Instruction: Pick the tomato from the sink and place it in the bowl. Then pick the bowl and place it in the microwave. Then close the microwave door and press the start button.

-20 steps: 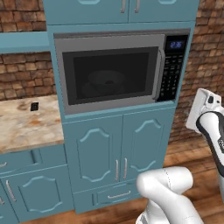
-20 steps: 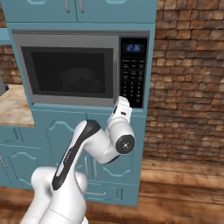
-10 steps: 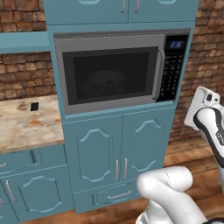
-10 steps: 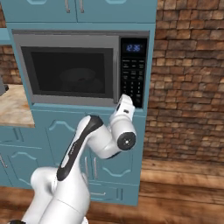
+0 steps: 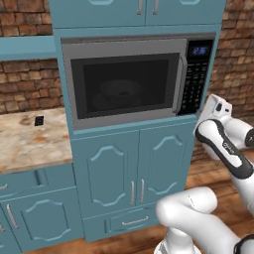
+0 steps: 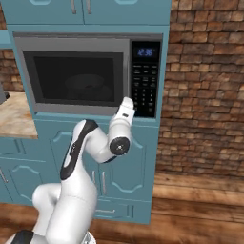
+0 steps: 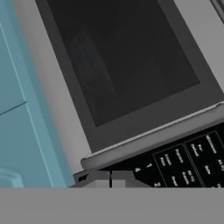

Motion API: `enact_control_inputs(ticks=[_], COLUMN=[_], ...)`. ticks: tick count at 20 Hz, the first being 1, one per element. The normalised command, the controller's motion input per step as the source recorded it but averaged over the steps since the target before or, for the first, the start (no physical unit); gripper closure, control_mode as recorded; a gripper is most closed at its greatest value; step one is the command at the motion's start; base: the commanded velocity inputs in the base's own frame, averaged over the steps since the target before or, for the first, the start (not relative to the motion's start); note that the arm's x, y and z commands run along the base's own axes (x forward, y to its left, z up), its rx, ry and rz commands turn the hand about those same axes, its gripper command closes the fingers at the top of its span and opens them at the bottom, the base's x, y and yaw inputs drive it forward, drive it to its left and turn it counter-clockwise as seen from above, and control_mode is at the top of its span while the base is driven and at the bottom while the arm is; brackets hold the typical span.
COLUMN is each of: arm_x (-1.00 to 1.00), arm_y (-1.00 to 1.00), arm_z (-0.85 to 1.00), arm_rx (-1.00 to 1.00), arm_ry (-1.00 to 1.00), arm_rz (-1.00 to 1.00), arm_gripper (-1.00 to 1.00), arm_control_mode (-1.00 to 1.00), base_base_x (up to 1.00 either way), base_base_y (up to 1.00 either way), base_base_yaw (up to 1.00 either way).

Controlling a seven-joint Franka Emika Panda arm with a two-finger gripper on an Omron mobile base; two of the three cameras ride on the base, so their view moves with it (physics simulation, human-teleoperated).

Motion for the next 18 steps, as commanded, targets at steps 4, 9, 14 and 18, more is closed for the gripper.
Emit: enact_control_inputs(ticks=[4, 9, 14, 18], arm_x=[0.21, 0.17, 0.21, 0.28], arm_y=[-0.1, -0.14, -0.14, -0.02], arm_z=[-0.06, -0.1, -0.01, 0.0], arm_rx=[0.0, 0.0, 0.0, 0.0], arm_ry=[-0.01, 0.0, 0.0, 0.01], arm_rz=[-0.01, 0.0, -0.01, -0.03], arm_gripper=[1.0, 1.0, 1.0, 1.0], arm_control_mode=[-1.0, -1.0, -1.0, -1.0], base_base_x=[0.0, 0.0, 0.0, 0.0], base_base_y=[0.0, 0.0, 0.0, 0.0], base_base_yaw=[0.0, 0.0, 0.0, 0.0])
